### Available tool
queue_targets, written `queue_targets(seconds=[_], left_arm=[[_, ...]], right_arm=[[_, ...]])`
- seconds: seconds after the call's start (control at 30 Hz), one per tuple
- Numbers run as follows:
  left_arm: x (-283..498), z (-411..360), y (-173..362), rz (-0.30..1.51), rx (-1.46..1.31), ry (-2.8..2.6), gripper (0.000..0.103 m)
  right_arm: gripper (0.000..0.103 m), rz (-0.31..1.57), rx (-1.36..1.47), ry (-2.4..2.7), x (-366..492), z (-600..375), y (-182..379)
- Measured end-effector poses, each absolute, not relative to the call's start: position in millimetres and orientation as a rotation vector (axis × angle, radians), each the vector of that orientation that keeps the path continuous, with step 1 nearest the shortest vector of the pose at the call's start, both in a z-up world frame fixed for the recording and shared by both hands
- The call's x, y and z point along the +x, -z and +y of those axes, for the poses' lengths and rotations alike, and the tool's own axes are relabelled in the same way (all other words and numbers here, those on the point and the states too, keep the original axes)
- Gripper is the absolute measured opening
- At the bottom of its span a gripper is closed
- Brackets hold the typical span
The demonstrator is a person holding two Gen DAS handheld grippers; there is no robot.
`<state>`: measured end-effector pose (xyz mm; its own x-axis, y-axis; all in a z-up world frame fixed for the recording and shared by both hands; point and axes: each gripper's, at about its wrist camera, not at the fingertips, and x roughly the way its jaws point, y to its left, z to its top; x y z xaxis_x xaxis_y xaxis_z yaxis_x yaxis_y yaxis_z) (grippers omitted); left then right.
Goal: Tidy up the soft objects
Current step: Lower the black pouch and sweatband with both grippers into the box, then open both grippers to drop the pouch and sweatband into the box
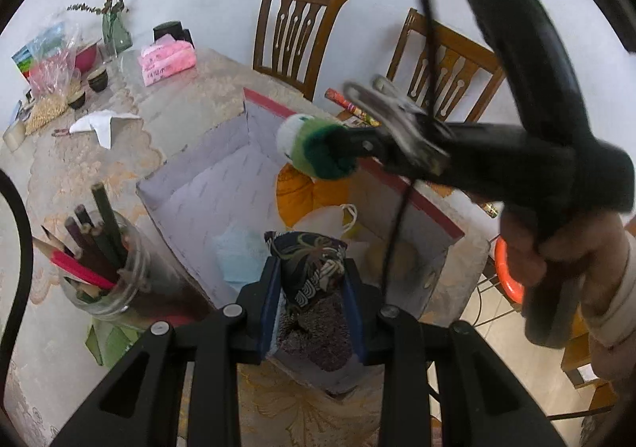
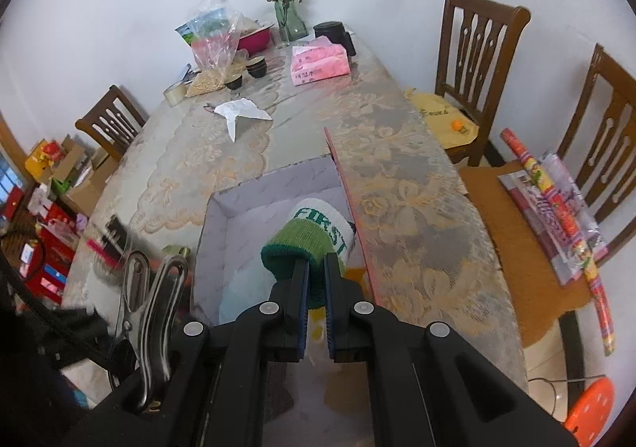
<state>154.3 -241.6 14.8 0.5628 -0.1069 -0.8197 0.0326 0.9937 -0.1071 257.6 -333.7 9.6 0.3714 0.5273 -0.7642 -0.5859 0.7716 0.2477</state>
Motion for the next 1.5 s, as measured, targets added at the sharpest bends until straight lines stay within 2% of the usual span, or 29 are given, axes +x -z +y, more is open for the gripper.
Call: queue_targets(seconds=[0.63,0.73,0.77,0.83,0.9,1.1,1.2,1.5], left_arm=[[163,-243,-5,1.002,-0.079,0.082,0.032],[163,-247,-6,1.006,-0.058,0.094,0.035],[163,-248,-7,1.003,-0.045,0.094,0.038],[162,-249,-9,0.994,-0.032,0.091,0.040],[161,-249,-11,0.987,-0.035,0.089,0.044],[155,-249,-16,0.985,-0.036,0.093,0.045],[151,-246,-18,0.980,-0.030,0.089,0.045],[136,-228,-30,0.955,-0.058,0.087,0.045]], right_arm=[[0.008,0.959,-0.118,-0.712,282,-314,6],[0.008,0.960,-0.113,-0.719,280,-315,6],[0.009,0.960,-0.106,-0.720,279,-316,5],[0.017,0.953,-0.099,-0.712,278,-319,3],[0.020,0.952,-0.087,-0.699,278,-324,0],[0.024,0.951,-0.067,-0.680,272,-337,-10],[0.031,0.955,-0.047,-0.685,264,-344,-13],[0.031,0.933,-0.046,-0.624,231,-355,-28]])
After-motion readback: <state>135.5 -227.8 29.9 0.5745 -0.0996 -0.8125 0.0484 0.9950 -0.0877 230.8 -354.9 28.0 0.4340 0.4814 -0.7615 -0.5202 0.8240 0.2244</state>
